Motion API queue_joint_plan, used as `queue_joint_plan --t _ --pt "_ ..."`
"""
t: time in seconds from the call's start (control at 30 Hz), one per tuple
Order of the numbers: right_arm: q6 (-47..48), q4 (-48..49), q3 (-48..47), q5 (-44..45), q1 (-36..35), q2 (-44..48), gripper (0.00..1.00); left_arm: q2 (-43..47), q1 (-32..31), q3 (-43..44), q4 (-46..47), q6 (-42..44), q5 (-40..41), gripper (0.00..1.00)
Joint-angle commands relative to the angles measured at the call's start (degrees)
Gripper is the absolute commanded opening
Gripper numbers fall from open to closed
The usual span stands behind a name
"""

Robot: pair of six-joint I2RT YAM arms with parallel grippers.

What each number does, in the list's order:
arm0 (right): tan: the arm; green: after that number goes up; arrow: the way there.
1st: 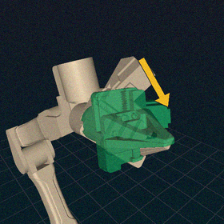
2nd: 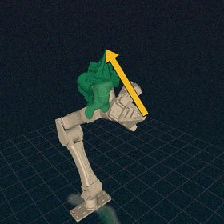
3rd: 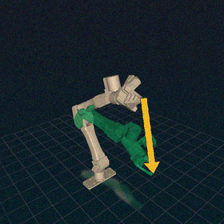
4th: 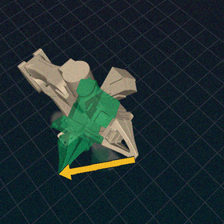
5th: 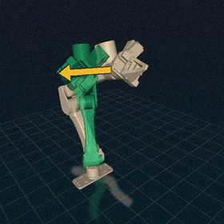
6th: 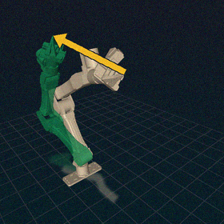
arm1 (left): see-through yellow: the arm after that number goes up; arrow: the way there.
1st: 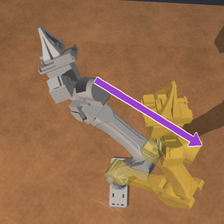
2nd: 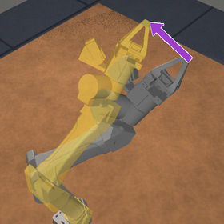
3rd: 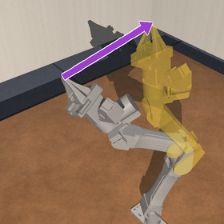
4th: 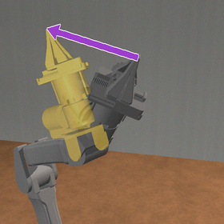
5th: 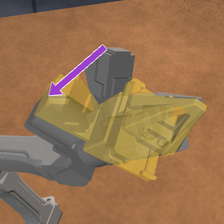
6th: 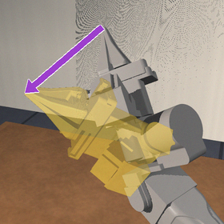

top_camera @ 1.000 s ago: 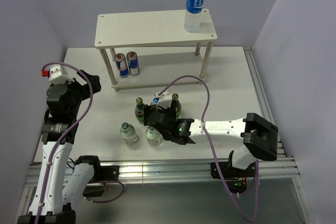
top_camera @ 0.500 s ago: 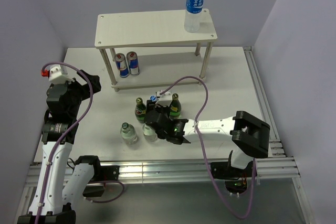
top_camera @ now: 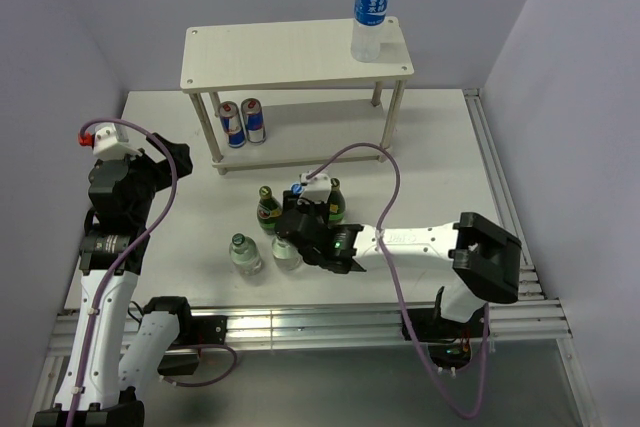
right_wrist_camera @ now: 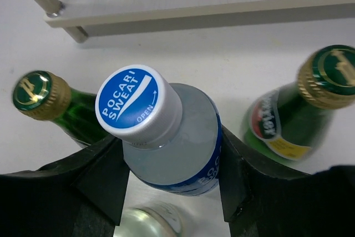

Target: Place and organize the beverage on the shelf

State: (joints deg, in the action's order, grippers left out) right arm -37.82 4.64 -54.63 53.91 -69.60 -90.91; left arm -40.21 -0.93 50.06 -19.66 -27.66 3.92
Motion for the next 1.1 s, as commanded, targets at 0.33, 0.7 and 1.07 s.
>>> queue_joint_plan --t 0.33,0.7,1.07 --pt "19.15 -19.85 -22.69 8.31 0.08 16.73 0.00 1.01 0.31 0.30 0.41 1.29 0.47 0.99" --pt "50.81 -3.17 -52.83 6.65 4.11 11.40 0.00 1.01 0.75 0.39 0.50 1.20 0.21 0.99" --pt "52.32 -11.86 -87.31 -1.26 15.28 -7.25 0.00 0.92 0.75 0.39 0.50 1.20 -0.32 0.99"
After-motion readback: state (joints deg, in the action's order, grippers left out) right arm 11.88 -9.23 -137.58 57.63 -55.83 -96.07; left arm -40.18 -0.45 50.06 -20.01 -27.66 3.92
